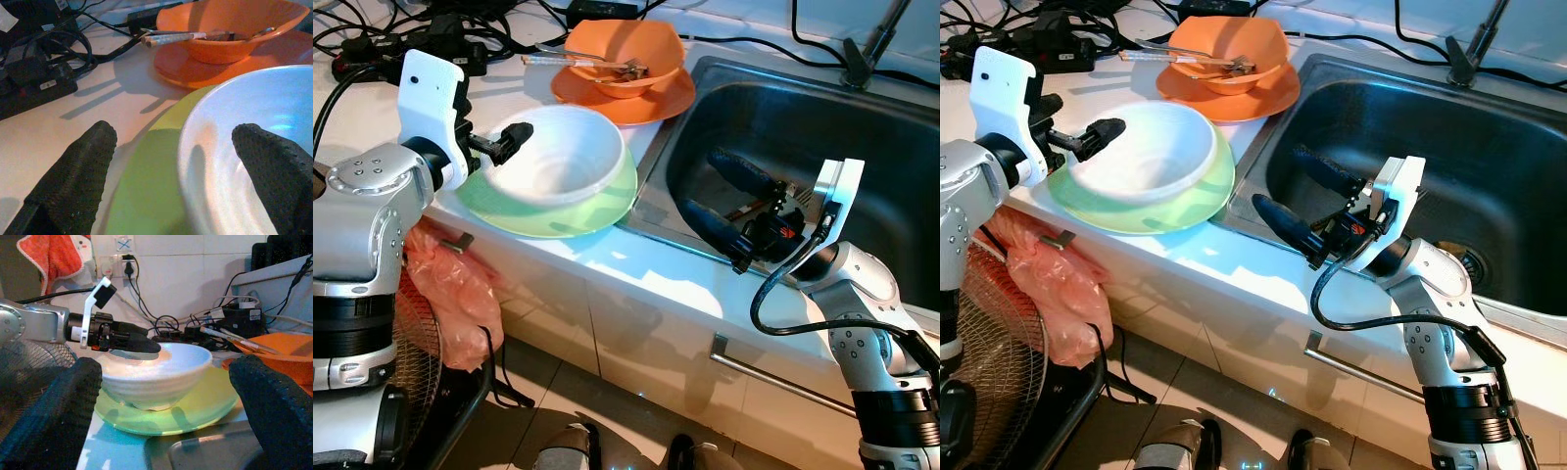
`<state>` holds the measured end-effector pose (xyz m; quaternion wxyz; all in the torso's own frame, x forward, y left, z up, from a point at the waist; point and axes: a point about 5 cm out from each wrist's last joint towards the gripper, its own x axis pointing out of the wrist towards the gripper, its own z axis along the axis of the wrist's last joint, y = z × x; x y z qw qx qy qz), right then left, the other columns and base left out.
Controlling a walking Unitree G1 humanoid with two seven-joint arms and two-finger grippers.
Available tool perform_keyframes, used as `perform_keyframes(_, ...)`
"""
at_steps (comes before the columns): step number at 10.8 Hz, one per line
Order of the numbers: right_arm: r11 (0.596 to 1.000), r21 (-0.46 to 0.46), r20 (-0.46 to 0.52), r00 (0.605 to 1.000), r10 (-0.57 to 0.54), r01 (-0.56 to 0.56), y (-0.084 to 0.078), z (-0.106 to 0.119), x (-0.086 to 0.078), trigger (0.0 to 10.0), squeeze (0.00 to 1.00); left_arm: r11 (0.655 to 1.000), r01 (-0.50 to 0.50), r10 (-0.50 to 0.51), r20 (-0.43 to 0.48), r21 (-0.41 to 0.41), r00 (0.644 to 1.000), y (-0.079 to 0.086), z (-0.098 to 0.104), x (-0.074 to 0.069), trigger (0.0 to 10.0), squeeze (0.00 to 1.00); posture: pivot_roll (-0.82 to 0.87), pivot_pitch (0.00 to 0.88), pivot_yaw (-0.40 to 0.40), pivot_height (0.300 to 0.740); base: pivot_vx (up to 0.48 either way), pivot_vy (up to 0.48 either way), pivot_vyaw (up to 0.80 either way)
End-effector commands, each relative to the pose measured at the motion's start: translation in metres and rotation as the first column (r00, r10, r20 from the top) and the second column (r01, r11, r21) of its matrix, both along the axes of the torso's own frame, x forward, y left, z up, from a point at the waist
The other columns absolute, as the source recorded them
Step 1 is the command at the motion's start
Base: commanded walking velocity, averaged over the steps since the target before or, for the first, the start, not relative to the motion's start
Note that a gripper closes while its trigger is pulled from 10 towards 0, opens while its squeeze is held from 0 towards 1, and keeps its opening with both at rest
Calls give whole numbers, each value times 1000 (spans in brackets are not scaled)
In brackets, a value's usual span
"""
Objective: Kitchen organization
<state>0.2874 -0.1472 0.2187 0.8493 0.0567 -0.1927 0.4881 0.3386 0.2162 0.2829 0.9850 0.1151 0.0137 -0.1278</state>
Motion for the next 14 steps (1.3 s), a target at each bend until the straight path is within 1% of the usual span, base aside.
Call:
perform_keyframes(1,1000,-11,9,1000,-3,3,0,1,-1,10000,0,1000,-11,11,7,16,1000,1,3,-2,10000,0,133,175,22,740,0,0,0)
perform_keyframes(2,1000,-12,9,1000,-2,2,0,1,-1,10000,0,1000,-20,20,18,-14,1000,2,8,-1,10000,0,133,175,22,740,0,0,0)
perform_keyframes(3,1000,-12,9,1000,-2,2,0,1,-1,10000,0,996,-32,35,32,-86,999,3,13,1,10000,0,133,175,22,740,0,0,0)
perform_keyframes(4,1000,-19,8,1000,-1,1,0,0,-1,10000,0,976,-62,66,14,-208,998,6,17,7,10000,0,134,179,28,740,0,0,0)
perform_keyframes(5,1000,-24,9,1000,3,-2,1,0,-1,10000,0,965,-73,69,-23,-254,997,7,17,11,10000,0,135,180,33,740,0,0,0)
perform_keyframes(6,1000,-23,10,1000,3,-3,1,0,-1,10000,0,961,-54,47,-33,-271,998,5,18,12,10000,0,135,180,33,740,0,0,0)
perform_keyframes(7,1000,-24,9,1000,5,-5,2,0,-1,10000,0,966,-46,35,-50,-254,998,2,20,14,10000,0,140,179,38,740,0,0,0)
perform_keyframes(8,1000,-24,9,1000,7,-7,3,0,-2,10000,0,972,-63,43,-90,-226,995,1,17,19,10000,0,139,178,45,740,0,0,0)
perform_keyframes(9,1000,-23,7,1000,8,-7,4,-1,-2,10000,0,973,-63,38,-117,-221,992,-7,14,16,10000,0,137,178,50,740,0,0,0)
perform_keyframes(10,1000,-24,8,1000,7,-7,3,-1,-2,10000,0,975,-51,26,-121,-215,992,-11,16,13,10000,0,137,177,52,740,0,0,0)
perform_keyframes(11,1000,-24,8,1000,6,-6,3,-1,-3,10000,0,976,-39,13,-122,-212,993,-14,18,11,10000,0,139,175,58,740,0,0,0)
perform_keyframes(12,1000,-23,7,1000,6,-6,4,-1,-3,10000,0,981,-2,-22,-120,-192,993,-19,24,8,10000,0,140,170,62,740,0,0,0)
perform_keyframes(13,1000,-20,4,1000,9,-9,5,-2,-3,10000,0,984,16,-40,-133,-175,990,-21,24,7,8353,0,141,167,65,740,0,0,0)
perform_keyframes(14,1000,-19,3,1000,11,-11,5,-2,-4,10000,0,985,16,-42,-147,-173,988,-21,21,8,4627,0,138,166,65,740,0,0,0)
